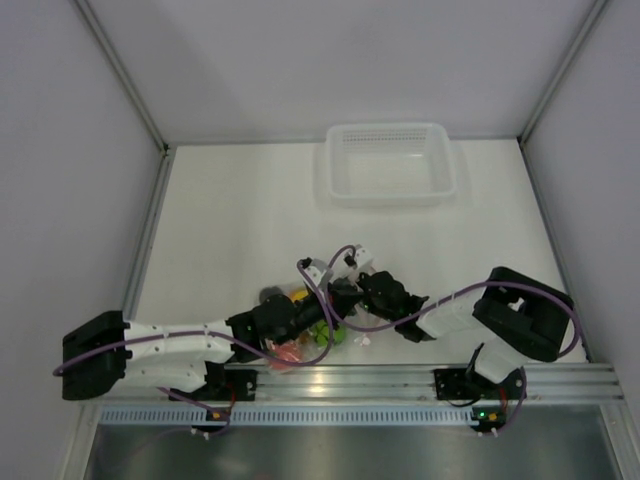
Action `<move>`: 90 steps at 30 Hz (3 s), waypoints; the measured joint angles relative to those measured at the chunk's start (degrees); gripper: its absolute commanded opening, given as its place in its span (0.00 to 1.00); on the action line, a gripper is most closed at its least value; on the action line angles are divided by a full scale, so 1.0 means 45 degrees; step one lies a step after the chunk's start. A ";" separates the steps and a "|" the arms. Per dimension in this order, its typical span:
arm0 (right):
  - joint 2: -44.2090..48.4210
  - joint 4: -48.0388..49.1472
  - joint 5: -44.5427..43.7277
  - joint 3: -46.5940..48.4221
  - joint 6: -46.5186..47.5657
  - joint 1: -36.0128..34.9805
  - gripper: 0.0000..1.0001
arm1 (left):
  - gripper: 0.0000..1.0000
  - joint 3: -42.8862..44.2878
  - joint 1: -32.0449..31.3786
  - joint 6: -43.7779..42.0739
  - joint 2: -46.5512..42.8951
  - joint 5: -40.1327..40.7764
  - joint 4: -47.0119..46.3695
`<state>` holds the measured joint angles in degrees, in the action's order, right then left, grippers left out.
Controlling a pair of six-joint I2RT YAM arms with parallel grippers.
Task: Open the zip-top bag and remove the fake food
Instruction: Adjust the zipper food storage bag at the center of the board.
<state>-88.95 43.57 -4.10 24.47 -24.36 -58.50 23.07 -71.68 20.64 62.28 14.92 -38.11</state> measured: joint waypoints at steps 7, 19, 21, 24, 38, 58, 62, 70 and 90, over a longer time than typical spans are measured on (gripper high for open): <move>-0.1180 0.0393 -0.0223 0.0879 0.0194 -0.0029 0.59 | 0.00 -0.0321 0.0083 -0.0053 -0.0398 0.0471 0.0000; -0.2793 0.1598 -0.0855 0.1399 -0.0063 -0.0049 0.21 | 0.00 -0.0918 0.0131 -0.0146 -0.1001 0.0811 0.0097; -0.2754 0.1763 -0.0928 0.1389 -0.0117 -0.0049 0.20 | 0.00 -0.1001 0.0097 -0.0189 -0.1151 0.0923 0.0102; -0.2560 0.2011 -0.1073 0.1146 -0.0155 -0.0049 0.21 | 0.00 -0.1161 0.0058 -0.0238 -0.1506 0.1190 0.0160; -0.2069 0.2705 -0.0466 0.0903 -0.0559 -0.0049 0.33 | 0.00 -0.1511 0.0010 -0.0340 -0.3026 0.2477 0.1297; 0.1515 -0.0651 0.3351 0.0282 -0.2832 0.0107 0.34 | 0.00 -0.1520 -0.0029 -0.0646 -0.3662 0.2584 0.1593; 0.1671 -0.0631 0.4187 -0.0087 -0.3662 0.0238 0.35 | 0.00 -0.1515 -0.0083 -0.0651 -0.3468 0.2312 0.1564; 0.1277 0.1219 0.5887 -0.0554 -0.5435 0.0291 0.31 | 0.00 -0.1515 -0.0083 -0.0704 -0.3444 0.2132 0.1214; 0.4308 -0.3128 0.1214 -0.0146 -0.6159 0.0568 0.25 | 0.00 0.2113 0.0491 -0.1559 0.0646 0.2540 0.1214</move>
<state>-69.56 29.50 1.37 23.81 -52.07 -55.94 32.58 -69.47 13.63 65.19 26.35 -32.64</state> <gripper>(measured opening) 0.259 0.021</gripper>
